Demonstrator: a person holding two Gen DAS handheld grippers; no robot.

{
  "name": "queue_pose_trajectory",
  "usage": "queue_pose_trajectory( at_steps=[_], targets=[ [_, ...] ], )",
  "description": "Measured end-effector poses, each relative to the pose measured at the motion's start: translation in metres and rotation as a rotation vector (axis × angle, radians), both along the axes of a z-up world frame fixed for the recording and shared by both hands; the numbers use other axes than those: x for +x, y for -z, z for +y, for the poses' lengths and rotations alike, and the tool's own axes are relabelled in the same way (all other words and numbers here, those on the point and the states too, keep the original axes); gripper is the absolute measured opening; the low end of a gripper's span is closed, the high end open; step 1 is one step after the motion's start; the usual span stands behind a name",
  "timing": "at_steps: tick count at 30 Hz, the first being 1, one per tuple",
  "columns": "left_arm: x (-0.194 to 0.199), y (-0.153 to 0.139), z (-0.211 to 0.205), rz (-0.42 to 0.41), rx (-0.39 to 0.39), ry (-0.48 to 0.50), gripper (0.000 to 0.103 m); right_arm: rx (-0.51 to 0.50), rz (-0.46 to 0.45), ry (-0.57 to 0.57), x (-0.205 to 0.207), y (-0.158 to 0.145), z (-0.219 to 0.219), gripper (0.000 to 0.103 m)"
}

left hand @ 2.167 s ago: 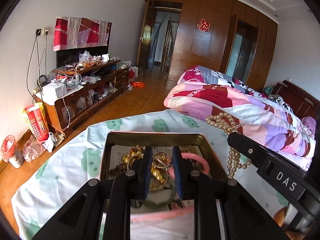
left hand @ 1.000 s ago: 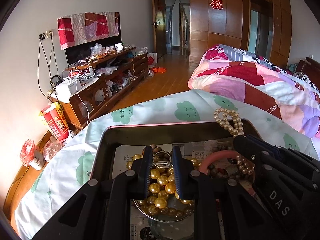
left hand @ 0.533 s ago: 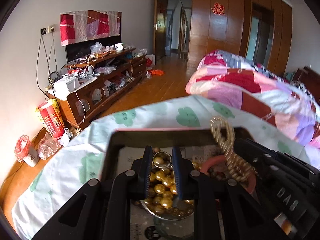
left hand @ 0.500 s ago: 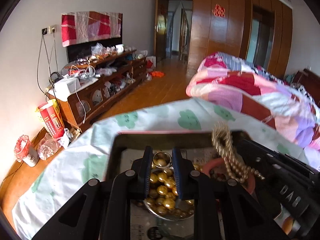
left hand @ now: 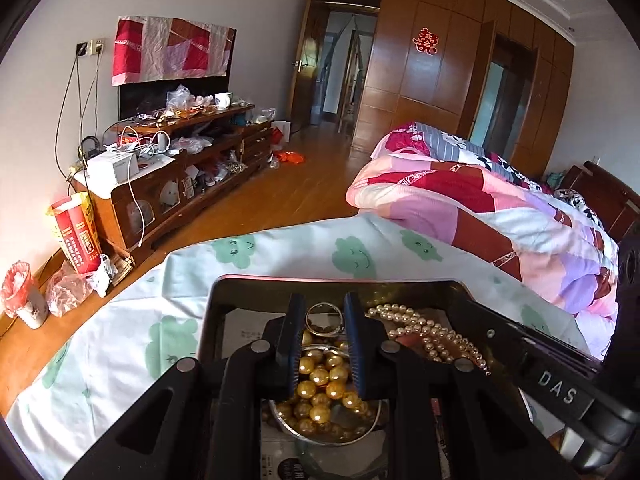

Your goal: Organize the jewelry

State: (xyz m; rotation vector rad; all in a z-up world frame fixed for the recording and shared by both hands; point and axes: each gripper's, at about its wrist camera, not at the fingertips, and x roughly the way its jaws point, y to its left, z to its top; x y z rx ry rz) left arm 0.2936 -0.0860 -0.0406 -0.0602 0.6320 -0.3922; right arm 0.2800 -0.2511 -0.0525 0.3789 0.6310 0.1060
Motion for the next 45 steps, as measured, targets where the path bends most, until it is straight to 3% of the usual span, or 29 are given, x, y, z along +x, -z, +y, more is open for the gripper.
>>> queue_pose_trajectory(
  at_steps=[4,19,21,23,25,27,29,37,41,45],
  targets=[
    [0.002,0.004,-0.007,0.008,0.017,0.013,0.020,-0.003,0.003,0.005,0.000,0.000,0.001,0.015],
    [-0.006,0.019,-0.038,0.013,0.206,0.095,0.021,-0.018,-0.016,0.061,-0.008,0.002,-0.003,0.016],
    [-0.006,0.020,-0.042,0.012,0.233,0.103,0.022,-0.020,-0.031,0.068,-0.010,0.001,-0.004,0.021],
    [-0.007,0.020,-0.044,0.009,0.251,0.109,0.027,-0.028,-0.046,0.084,-0.014,-0.001,-0.004,0.051],
    [-0.009,0.019,-0.044,0.004,0.258,0.099,0.043,-0.032,-0.066,0.105,-0.018,-0.003,-0.005,0.071],
    [-0.012,0.015,-0.043,-0.005,0.242,0.084,0.065,-0.053,-0.087,0.127,-0.023,-0.007,-0.004,0.072],
    [-0.015,0.011,-0.042,-0.022,0.230,0.070,0.071,-0.076,-0.100,0.154,-0.027,-0.010,-0.004,0.076],
    [-0.030,-0.002,-0.031,-0.145,0.239,-0.022,0.071,-0.175,-0.148,0.305,-0.048,-0.018,-0.005,0.090],
    [-0.044,-0.012,-0.018,-0.214,0.242,-0.122,0.071,-0.221,-0.176,0.336,-0.060,-0.022,-0.001,0.091],
    [-0.056,-0.010,-0.006,-0.193,0.231,-0.160,0.071,-0.259,-0.204,0.341,-0.071,-0.029,0.004,0.094]
  ],
)
